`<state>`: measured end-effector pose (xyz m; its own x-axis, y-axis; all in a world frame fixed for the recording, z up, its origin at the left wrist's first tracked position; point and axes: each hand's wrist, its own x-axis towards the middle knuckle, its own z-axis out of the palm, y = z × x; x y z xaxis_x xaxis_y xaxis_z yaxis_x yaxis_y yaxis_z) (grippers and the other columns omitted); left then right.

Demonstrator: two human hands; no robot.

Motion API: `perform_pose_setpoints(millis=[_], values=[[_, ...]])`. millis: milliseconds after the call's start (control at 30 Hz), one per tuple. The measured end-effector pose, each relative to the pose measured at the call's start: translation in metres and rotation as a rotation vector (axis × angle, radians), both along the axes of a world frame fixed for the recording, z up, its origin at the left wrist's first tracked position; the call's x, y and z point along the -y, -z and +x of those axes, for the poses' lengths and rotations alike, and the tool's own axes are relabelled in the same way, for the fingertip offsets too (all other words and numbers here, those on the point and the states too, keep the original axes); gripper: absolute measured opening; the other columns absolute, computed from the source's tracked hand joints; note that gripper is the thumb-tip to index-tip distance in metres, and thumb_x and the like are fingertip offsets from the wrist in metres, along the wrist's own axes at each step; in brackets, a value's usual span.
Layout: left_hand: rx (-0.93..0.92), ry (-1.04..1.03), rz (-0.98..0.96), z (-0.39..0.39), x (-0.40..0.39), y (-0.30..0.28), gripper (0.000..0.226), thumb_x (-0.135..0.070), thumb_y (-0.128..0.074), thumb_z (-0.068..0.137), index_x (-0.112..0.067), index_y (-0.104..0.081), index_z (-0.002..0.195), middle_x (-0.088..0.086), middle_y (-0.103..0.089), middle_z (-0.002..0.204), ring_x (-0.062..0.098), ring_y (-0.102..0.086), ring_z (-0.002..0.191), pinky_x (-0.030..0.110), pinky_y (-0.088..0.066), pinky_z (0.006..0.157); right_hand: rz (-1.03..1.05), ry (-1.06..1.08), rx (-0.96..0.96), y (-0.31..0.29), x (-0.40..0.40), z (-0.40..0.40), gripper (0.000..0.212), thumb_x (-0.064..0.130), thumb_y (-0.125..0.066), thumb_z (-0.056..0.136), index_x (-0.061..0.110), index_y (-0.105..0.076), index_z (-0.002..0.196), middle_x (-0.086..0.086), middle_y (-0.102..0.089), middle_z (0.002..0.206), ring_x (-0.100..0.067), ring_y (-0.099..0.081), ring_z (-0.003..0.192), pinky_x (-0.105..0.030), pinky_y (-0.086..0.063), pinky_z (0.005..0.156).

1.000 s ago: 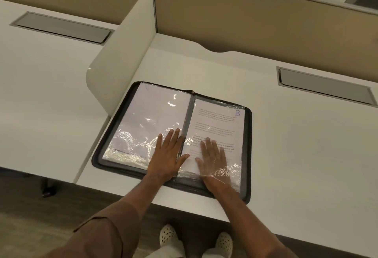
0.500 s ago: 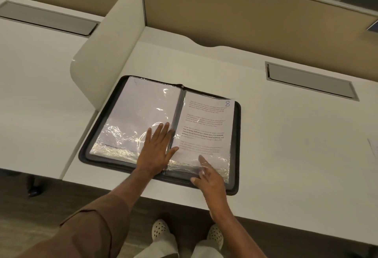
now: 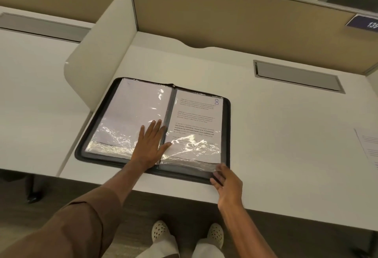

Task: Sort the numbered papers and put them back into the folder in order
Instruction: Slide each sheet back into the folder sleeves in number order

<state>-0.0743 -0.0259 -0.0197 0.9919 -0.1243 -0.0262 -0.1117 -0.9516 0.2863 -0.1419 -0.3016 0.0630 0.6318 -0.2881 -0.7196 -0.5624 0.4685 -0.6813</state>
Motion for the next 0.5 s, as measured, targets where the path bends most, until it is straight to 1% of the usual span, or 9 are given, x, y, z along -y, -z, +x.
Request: perform_pose_setpoints(millis=[67,133,167,200,267,300,367,433,500], values=[[0.025,0.019,-0.014,-0.001,0.006,-0.007,0.081,-0.071,0.000,0.097,-0.022,-0.003,0.162,-0.001,0.010,0.169,0.016,0.013,0.155,0.052,0.010,0.124,-0.066,-0.010,0.059,0.001,-0.001,0.007,0.027,0.027,-0.069,0.095,0.011,-0.067,0.116,-0.012,-0.070,0.115,-0.027,-0.068,0.107,-0.035,-0.058,0.081],[0.067,0.062,-0.051,-0.006,0.020,-0.019,0.079,-0.071,-0.006,0.099,-0.024,-0.018,0.161,-0.002,-0.011,0.169,0.013,-0.001,0.156,0.048,0.006,0.126,-0.105,-0.018,0.095,0.002,-0.002,0.016,0.037,0.029,-0.073,0.092,0.013,-0.062,0.122,-0.011,-0.068,0.116,-0.027,-0.069,0.104,-0.033,-0.060,0.080],[0.052,0.067,-0.111,-0.010,0.032,-0.025,0.077,-0.073,-0.012,0.099,-0.027,-0.026,0.159,-0.004,-0.023,0.166,0.012,-0.012,0.155,0.044,0.000,0.127,-0.106,-0.020,0.103,0.000,-0.003,0.021,0.041,0.027,-0.076,0.090,0.014,-0.059,0.125,-0.010,-0.068,0.115,-0.027,-0.071,0.100,-0.032,-0.061,0.078],[0.010,0.050,-0.194,-0.014,0.044,-0.032,0.074,-0.074,-0.019,0.098,-0.030,-0.032,0.156,-0.007,-0.033,0.162,0.011,-0.024,0.152,0.040,-0.010,0.126,-0.104,-0.024,0.115,-0.002,-0.005,0.026,0.045,0.022,-0.078,0.088,0.016,-0.057,0.127,-0.010,-0.068,0.115,-0.026,-0.074,0.095,-0.031,-0.062,0.075],[-0.099,-0.004,-0.378,-0.020,0.069,-0.046,0.069,-0.073,-0.037,0.095,-0.036,-0.038,0.153,-0.009,-0.045,0.156,0.014,-0.041,0.143,0.038,-0.034,0.117,-0.143,-0.057,0.161,-0.008,-0.011,0.035,0.053,0.011,-0.081,0.084,0.019,-0.056,0.130,-0.006,-0.068,0.114,-0.025,-0.075,0.088,-0.026,-0.061,0.068],[-0.129,-0.015,-0.449,-0.022,0.080,-0.052,0.069,-0.072,-0.042,0.093,-0.037,-0.039,0.152,-0.008,-0.047,0.154,0.016,-0.046,0.140,0.039,-0.041,0.112,-0.182,-0.081,0.195,-0.012,-0.015,0.039,0.054,0.007,-0.081,0.083,0.019,-0.056,0.130,-0.002,-0.067,0.112,-0.024,-0.074,0.087,-0.023,-0.060,0.063],[-0.157,-0.013,-0.546,-0.023,0.097,-0.062,0.074,-0.076,-0.047,0.088,-0.039,-0.039,0.151,-0.007,-0.053,0.149,0.014,-0.054,0.132,0.039,-0.047,0.107,-0.241,-0.115,0.259,-0.015,-0.023,0.047,0.053,0.004,-0.079,0.084,0.020,-0.057,0.130,0.006,-0.065,0.108,-0.021,-0.070,0.091,-0.019,-0.058,0.060],[-0.172,-0.028,-0.599,-0.024,0.112,-0.068,0.075,-0.076,-0.051,0.086,-0.039,-0.040,0.150,-0.007,-0.063,0.137,0.010,-0.063,0.118,0.036,-0.051,0.101,-0.227,-0.131,0.274,-0.013,-0.028,0.054,0.055,0.002,-0.075,0.086,0.020,-0.057,0.135,0.002,-0.065,0.115,-0.021,-0.068,0.100,-0.022,-0.060,0.066],[-0.163,-0.107,-0.604,-0.024,0.123,-0.072,0.066,-0.066,-0.059,0.088,-0.035,-0.048,0.146,-0.006,-0.072,0.121,0.009,-0.068,0.105,0.032,-0.054,0.094,-0.178,-0.117,0.243,-0.008,-0.031,0.059,0.051,0.001,-0.071,0.088,0.019,-0.059,0.135,-0.003,-0.065,0.120,-0.023,-0.068,0.103,-0.026,-0.061,0.069]])
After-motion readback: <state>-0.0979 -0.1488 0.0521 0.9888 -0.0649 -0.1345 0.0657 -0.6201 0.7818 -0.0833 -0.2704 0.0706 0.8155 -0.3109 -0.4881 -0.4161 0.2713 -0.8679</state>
